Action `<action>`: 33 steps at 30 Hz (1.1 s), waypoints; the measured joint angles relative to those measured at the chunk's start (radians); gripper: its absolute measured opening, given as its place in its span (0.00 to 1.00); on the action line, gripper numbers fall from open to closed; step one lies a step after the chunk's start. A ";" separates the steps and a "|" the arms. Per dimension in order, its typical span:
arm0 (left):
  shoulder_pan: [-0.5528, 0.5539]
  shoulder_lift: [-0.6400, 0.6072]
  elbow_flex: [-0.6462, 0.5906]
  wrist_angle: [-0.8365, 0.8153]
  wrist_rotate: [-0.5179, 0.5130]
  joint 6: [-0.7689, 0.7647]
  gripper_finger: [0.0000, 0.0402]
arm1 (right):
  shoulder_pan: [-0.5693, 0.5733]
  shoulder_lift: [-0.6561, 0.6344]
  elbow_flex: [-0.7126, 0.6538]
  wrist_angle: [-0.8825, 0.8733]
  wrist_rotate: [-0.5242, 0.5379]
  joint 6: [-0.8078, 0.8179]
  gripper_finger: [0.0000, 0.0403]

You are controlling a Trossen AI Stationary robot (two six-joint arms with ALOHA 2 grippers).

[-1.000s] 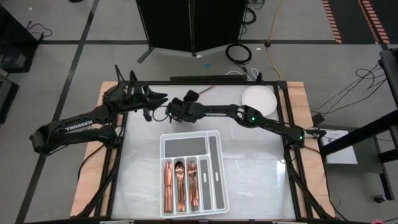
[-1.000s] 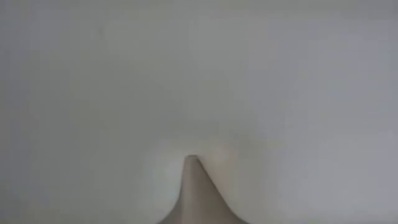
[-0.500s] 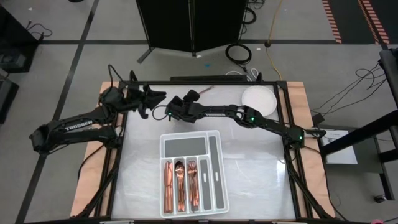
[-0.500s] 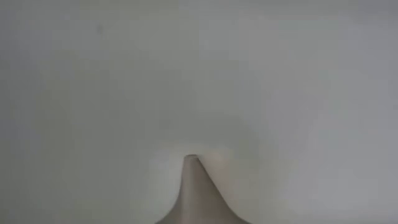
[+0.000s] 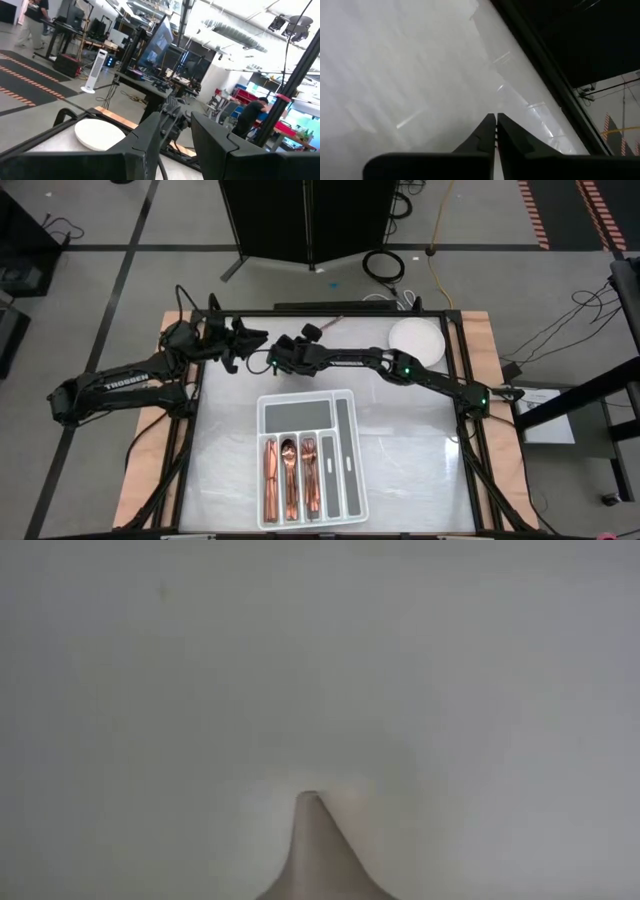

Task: Sort silverware
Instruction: Put the fork into the silverware tray

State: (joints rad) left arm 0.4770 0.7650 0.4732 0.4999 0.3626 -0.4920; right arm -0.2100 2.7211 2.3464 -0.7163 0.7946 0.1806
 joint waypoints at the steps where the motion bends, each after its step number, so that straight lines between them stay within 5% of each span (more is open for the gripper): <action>1: 0.000 0.000 0.000 0.000 0.000 0.000 0.28 | 0.000 -0.007 0.000 -0.019 -0.016 0.006 0.01; 11: 0.000 -0.012 0.001 -0.004 0.006 0.009 0.28 | 0.080 -0.108 -0.006 -0.133 -0.280 0.042 0.00; 18: 0.001 -0.029 0.001 -0.076 0.056 0.066 0.28 | 0.151 -0.141 -0.004 -0.216 -0.287 0.013 0.00; 25: 0.030 -0.030 0.002 -0.265 0.038 0.245 0.28 | 0.169 -0.198 -0.002 -0.201 -0.288 -0.034 0.00; 33: 0.103 -0.029 0.001 -0.504 -0.078 0.520 0.28 | 0.174 -0.313 -0.002 -0.256 -0.484 -0.093 0.00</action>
State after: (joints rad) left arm 0.5804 0.7357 0.4744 -0.0043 0.2846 0.0278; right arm -0.0357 2.4084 2.3440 -0.9721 0.3110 0.0880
